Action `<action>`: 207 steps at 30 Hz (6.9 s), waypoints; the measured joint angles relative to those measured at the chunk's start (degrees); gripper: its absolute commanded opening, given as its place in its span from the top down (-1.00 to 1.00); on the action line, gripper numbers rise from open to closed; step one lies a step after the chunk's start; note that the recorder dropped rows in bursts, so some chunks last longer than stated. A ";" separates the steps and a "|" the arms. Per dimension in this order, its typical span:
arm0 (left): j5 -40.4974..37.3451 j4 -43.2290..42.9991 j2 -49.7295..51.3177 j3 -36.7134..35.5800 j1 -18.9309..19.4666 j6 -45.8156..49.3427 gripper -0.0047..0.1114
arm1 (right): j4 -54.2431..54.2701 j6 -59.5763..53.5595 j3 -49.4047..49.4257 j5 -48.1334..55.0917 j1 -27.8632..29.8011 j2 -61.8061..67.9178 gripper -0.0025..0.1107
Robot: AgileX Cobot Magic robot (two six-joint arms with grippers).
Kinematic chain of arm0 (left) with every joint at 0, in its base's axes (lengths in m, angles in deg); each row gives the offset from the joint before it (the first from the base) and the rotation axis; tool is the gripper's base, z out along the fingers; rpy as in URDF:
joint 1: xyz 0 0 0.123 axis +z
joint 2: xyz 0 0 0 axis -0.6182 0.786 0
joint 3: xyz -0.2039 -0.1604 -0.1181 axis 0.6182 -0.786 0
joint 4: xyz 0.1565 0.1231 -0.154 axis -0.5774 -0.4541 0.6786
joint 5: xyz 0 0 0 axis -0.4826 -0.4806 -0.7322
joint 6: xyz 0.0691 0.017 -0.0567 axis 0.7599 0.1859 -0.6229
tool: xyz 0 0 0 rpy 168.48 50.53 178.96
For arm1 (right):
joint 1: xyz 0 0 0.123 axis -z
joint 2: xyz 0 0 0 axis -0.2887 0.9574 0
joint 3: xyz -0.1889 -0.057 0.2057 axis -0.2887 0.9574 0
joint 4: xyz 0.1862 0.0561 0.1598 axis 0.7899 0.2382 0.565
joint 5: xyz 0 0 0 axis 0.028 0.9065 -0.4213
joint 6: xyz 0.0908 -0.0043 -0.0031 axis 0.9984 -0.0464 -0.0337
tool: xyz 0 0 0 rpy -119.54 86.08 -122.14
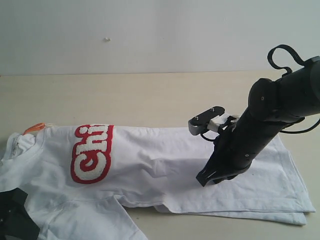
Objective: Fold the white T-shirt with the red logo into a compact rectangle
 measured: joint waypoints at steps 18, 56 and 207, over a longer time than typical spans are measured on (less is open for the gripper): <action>0.72 7.10 -0.13 -3.92 0.00 5.70 0.92 | 0.11 0.00 0.00 0.00 0.00 0.00 0.96; -21.52 44.99 18.53 6.54 13.73 22.03 0.28 | 0.21 0.00 0.00 1.24 0.00 0.00 0.96; -8.27 11.38 20.52 17.70 14.80 25.01 0.90 | 4.83 -0.53 0.00 6.53 0.00 -6.20 0.96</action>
